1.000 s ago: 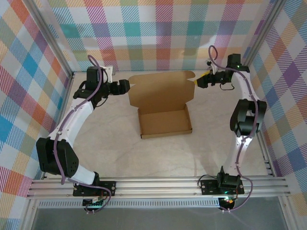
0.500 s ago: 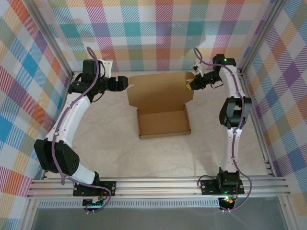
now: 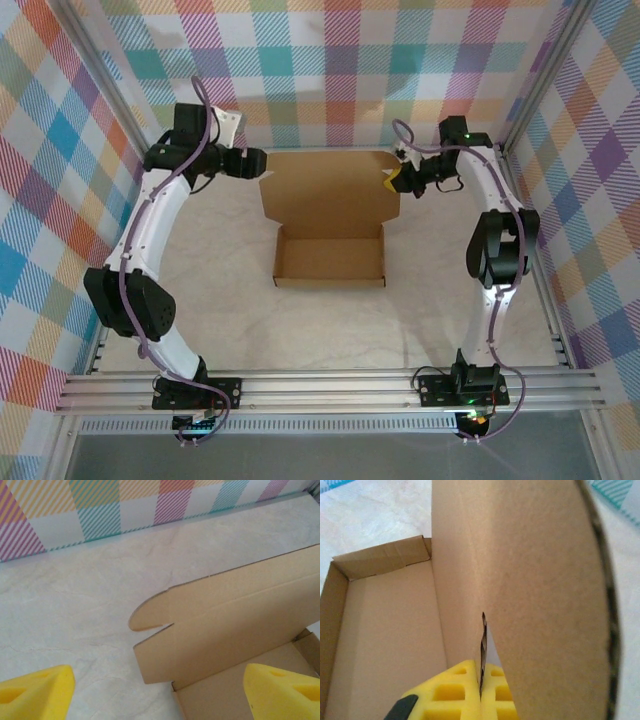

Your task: Fold the paper box

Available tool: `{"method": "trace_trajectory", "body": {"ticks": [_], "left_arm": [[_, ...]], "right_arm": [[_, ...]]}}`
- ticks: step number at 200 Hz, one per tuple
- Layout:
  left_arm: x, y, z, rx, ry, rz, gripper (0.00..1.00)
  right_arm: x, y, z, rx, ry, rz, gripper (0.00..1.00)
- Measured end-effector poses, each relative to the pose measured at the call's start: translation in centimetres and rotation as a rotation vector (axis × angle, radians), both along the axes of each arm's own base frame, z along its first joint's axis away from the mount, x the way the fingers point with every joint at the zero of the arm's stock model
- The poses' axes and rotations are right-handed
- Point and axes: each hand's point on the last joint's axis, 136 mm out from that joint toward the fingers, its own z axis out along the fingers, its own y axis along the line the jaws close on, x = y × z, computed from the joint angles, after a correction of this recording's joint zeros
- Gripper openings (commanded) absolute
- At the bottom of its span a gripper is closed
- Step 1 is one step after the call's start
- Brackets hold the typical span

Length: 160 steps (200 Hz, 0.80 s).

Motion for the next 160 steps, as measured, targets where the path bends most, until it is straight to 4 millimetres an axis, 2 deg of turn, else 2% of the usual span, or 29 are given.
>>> {"method": "trace_trajectory", "body": {"ticks": [16,44,58,69,91,122,160], "left_arm": [[0.1,0.3,-3.1,-0.01,0.038,0.014,0.86],[-0.7,1.3,-10.3,-0.072,0.147,0.057,0.85],[-1.2,1.6,-12.3,-0.101,0.177,0.063,0.85],[-1.0,1.6,-12.6,-0.119,0.17,0.06,0.87],[0.7,1.0,-11.4,-0.181,0.104,0.014,0.9],[3.2,-0.3,-10.3,-0.198,0.024,-0.137,0.84],[3.0,-1.2,-11.6,-0.186,0.001,-0.304,0.75]], "right_arm": [[0.1,0.6,0.6,-0.007,-0.068,0.006,0.0],[0.8,0.8,0.9,-0.012,-0.122,0.004,0.0],[0.9,0.7,0.9,-0.013,-0.129,0.001,0.0],[0.9,0.6,0.9,-0.009,-0.129,0.001,0.0],[0.6,0.6,1.0,0.006,-0.121,0.013,0.0],[-0.2,0.7,1.1,0.028,-0.096,0.034,0.0],[-0.9,0.7,1.3,0.05,-0.077,0.053,0.0]]}}
